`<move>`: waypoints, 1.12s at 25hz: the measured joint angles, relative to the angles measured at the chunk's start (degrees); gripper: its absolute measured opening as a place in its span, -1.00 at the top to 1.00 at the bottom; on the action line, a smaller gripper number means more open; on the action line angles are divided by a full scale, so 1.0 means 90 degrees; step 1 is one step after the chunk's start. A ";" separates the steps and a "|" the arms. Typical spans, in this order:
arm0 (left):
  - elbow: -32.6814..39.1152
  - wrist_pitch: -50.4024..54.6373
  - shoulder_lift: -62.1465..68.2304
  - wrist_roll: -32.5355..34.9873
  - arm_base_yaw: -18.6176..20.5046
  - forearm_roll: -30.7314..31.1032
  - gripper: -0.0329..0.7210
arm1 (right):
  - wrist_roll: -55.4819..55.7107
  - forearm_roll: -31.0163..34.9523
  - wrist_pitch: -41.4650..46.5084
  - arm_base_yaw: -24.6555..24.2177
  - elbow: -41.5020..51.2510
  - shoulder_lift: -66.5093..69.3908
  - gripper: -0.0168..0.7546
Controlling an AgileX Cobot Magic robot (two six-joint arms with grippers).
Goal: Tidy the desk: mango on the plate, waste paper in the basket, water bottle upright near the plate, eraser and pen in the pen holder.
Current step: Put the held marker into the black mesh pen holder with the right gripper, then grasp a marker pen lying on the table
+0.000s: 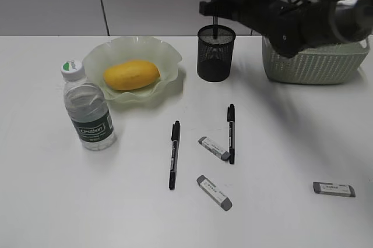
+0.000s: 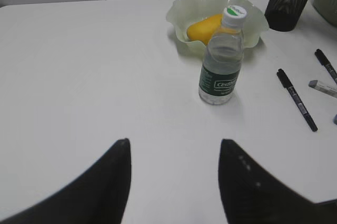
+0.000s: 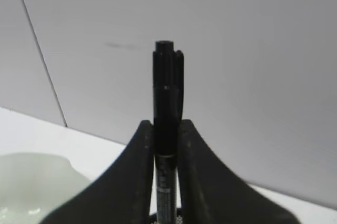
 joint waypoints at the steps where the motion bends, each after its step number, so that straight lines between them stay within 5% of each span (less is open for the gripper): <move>1: 0.0000 0.0000 0.0000 0.0000 0.0000 0.0000 -0.13 | -0.0012 0.0000 0.0000 0.0000 -0.0011 0.0118 0.66; 3: 0.0000 0.0000 0.0000 0.0000 0.0000 0.0000 -0.12 | -0.0013 0.0000 0.0186 0.0000 -0.0013 0.0291 0.47; 7: 0.0000 -0.0003 0.0000 0.0000 0.0000 0.0000 -0.12 | -0.0033 0.0005 0.0716 0.0000 -0.0013 0.0150 -0.32; 9: 0.0000 -0.0003 0.0000 0.0000 0.0000 0.0000 -0.12 | -0.0033 0.0005 0.1361 0.0000 -0.0013 -0.0263 -0.47; 16: 0.0000 -0.0003 0.0000 0.0000 0.0000 0.0000 -0.10 | -0.0065 -0.0501 0.6661 0.0000 -0.0008 -0.3292 -0.26; 21: 0.0000 -0.0003 0.0000 0.0000 0.0000 -0.0006 -0.10 | -0.0155 -0.0484 1.0204 0.0000 0.1347 -0.5502 -0.14; 28: 0.0000 -0.0003 0.0000 0.0000 0.0000 -0.0006 -0.10 | -0.0143 -0.0150 1.1582 -0.0012 0.3922 -0.9357 -0.14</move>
